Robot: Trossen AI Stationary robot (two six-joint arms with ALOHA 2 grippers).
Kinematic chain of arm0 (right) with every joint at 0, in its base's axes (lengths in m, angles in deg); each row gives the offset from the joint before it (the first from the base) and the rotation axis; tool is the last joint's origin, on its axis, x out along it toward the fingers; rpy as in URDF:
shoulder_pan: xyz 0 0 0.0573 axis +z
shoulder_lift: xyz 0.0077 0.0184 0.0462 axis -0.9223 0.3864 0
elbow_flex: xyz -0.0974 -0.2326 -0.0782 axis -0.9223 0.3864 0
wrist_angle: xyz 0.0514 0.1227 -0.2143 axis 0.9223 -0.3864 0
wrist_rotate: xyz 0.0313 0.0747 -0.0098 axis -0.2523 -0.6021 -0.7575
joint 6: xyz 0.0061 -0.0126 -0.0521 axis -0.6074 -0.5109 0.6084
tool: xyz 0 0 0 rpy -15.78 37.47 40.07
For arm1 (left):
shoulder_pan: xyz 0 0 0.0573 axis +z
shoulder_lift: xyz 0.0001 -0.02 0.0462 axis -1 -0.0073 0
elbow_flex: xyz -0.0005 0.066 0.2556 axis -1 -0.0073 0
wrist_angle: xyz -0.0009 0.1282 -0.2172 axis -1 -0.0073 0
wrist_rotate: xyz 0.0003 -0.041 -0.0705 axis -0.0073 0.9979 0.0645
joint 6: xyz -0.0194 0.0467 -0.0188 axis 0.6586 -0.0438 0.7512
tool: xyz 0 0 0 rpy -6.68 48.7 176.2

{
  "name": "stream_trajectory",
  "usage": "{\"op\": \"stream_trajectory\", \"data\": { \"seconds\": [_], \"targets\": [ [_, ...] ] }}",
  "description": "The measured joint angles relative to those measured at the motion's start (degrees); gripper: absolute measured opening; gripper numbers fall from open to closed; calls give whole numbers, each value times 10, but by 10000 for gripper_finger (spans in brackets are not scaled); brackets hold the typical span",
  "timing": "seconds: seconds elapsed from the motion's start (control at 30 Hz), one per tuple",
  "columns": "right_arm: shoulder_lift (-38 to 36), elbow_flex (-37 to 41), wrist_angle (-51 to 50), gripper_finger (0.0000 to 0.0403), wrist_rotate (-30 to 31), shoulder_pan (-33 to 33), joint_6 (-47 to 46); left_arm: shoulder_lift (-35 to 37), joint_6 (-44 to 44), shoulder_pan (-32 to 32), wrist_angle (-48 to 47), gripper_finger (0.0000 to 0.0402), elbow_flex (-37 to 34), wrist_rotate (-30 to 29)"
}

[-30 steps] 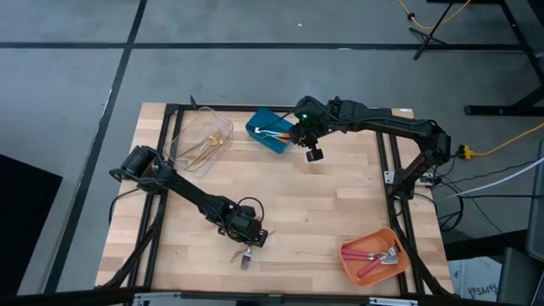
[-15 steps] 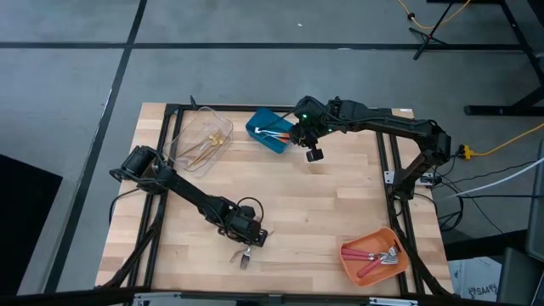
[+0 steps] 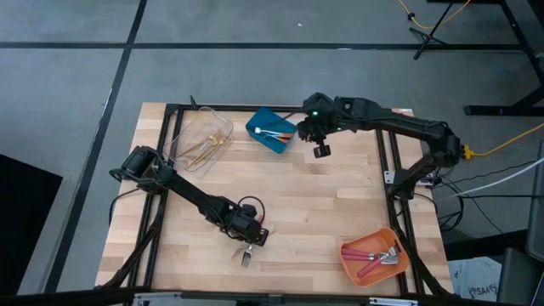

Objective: Sort silverware by color (type)
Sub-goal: Put the pink fork into the orange bin

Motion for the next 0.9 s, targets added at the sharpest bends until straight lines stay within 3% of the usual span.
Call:
{"op": "stream_trajectory", "data": {
  "seconds": [0.5, 0.9],
  "targets": [
    [-108, 0, 1, 53, 7, 0, -5, 7, -86, 41, 64, 40, -2, -22],
    [-163, 0, 0, 53, 47, 0, -33, 8, -225, 101, 142, 39, -2, -108]
  ]
}}
